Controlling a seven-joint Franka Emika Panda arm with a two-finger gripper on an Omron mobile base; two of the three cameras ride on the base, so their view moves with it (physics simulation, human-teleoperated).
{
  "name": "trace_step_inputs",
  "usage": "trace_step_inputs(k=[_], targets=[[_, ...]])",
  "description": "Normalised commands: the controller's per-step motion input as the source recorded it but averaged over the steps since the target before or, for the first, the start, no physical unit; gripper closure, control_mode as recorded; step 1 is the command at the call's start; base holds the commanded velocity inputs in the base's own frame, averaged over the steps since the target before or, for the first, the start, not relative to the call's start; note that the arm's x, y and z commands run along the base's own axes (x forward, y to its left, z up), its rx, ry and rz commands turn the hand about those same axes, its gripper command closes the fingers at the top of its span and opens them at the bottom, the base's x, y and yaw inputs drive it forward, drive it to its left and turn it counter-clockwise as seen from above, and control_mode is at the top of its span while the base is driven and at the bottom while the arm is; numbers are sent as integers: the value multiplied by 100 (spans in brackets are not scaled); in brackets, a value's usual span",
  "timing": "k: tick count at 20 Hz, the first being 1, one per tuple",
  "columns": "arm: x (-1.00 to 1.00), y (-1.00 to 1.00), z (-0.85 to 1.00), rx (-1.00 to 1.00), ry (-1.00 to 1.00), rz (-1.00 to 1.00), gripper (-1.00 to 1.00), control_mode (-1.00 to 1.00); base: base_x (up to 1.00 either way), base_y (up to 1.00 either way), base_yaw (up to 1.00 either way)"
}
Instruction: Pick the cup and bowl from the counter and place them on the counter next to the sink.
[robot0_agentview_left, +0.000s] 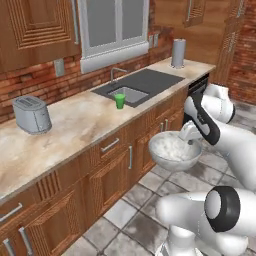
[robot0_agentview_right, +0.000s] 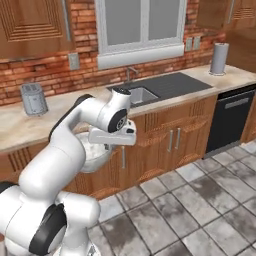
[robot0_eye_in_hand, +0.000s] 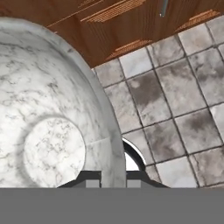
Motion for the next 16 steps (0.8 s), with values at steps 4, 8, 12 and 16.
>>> trace_step_inputs(k=[4,8,12,16], targets=[[0,0,0,0,0,0,100,100,74,-75,29],[0,0,0,0,0,0,100,100,94,-85,22],[0,0,0,0,0,0,100,100,70,-100,22],[0,0,0,0,0,0,100,100,66,-100,21]])
